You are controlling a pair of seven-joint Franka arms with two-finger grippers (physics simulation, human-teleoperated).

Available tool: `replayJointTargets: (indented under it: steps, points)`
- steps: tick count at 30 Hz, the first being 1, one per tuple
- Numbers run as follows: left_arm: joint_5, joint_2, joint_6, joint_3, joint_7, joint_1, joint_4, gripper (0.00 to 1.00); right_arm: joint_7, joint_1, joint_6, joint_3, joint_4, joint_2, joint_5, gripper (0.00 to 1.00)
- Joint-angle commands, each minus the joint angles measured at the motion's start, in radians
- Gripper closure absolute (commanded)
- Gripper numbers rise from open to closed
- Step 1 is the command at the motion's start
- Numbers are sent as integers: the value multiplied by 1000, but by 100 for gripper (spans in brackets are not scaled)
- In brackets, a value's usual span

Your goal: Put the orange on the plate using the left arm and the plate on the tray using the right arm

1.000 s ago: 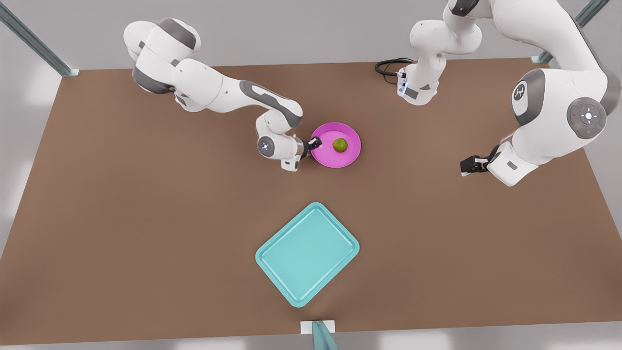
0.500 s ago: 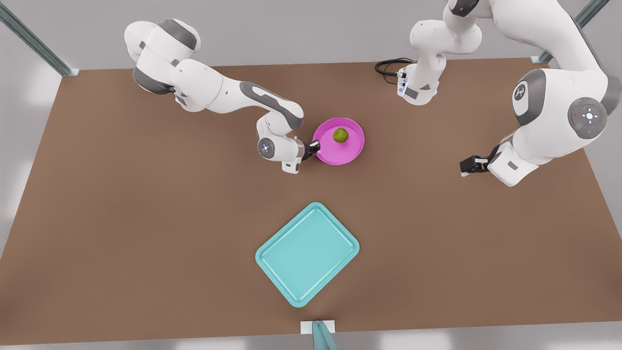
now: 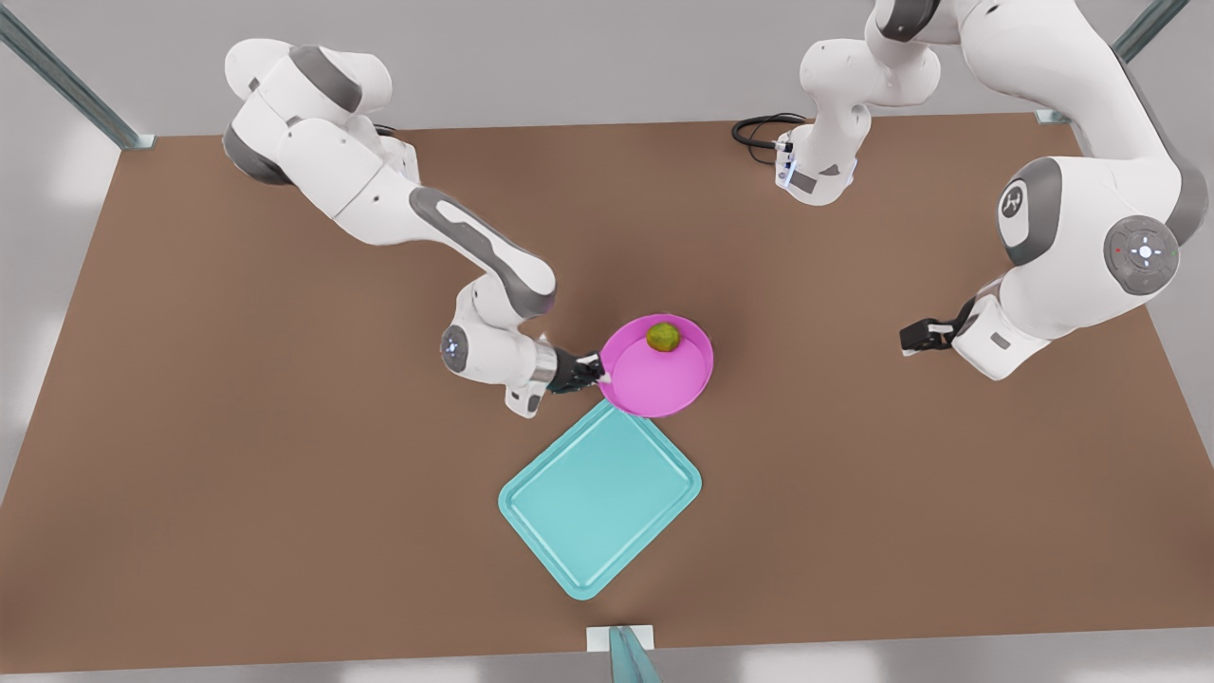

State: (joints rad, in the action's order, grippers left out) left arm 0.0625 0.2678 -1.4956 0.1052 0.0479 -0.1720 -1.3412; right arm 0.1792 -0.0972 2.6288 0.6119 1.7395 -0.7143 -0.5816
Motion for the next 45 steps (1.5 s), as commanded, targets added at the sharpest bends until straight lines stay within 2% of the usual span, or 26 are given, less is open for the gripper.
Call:
replayJointTargets:
  steps: [1,7,11,18,19,20,26,29,30,31,32,33,34,36,37,40,45]
  points:
    - [-3,-7,-2,-1,-6,-1,0,0,-14,46,-75,-15,-17,15,2,79]
    - [-1,2,-6,1,-8,-1,0,0,-67,60,-153,-152,-182,-19,-23,79]
    - [-1,1,-6,-1,-3,-1,0,0,-116,-26,-141,-222,-409,-185,-41,79]
    - [-3,2,-9,1,-3,-1,0,0,-130,-46,-142,-225,-416,-206,-47,79]
    - [-3,4,-9,-1,-3,-1,2,0,-129,-46,-144,-225,-417,-208,-47,35]
    - [-3,4,-9,1,-5,-1,0,0,-116,-44,-141,-225,-414,-208,-46,0]
    - [-4,5,-9,1,1,-1,0,0,-115,-41,-150,-225,-413,-200,-46,0]
    - [-4,10,-9,-1,0,-1,0,0,-84,-47,-205,-299,-417,-148,23,0]
    - [-6,8,-5,1,-6,-1,0,0,-84,-49,-303,-343,-419,-114,141,0]
    - [-6,7,0,1,-5,-1,0,0,-81,-33,-467,-386,-452,-79,346,0]
    - [-6,5,0,1,-3,-1,0,0,-76,5,-711,-386,-553,-74,590,0]
    - [-6,4,1,1,9,-1,0,0,8,7,-1007,-391,-716,-76,742,0]
    - [-7,1,2,1,10,-1,0,0,37,11,-1135,-394,-787,-65,890,0]
    - [-7,2,2,-1,9,-3,0,0,39,8,-1285,-394,-791,91,904,0]
    - [-6,4,2,-1,9,-3,2,0,32,4,-1334,-388,-773,212,902,0]
    - [-6,8,2,-1,7,-3,0,0,34,19,-1360,-442,-491,581,841,0]
    - [-6,8,2,-1,7,-3,0,0,14,19,-1354,-457,-434,592,822,0]
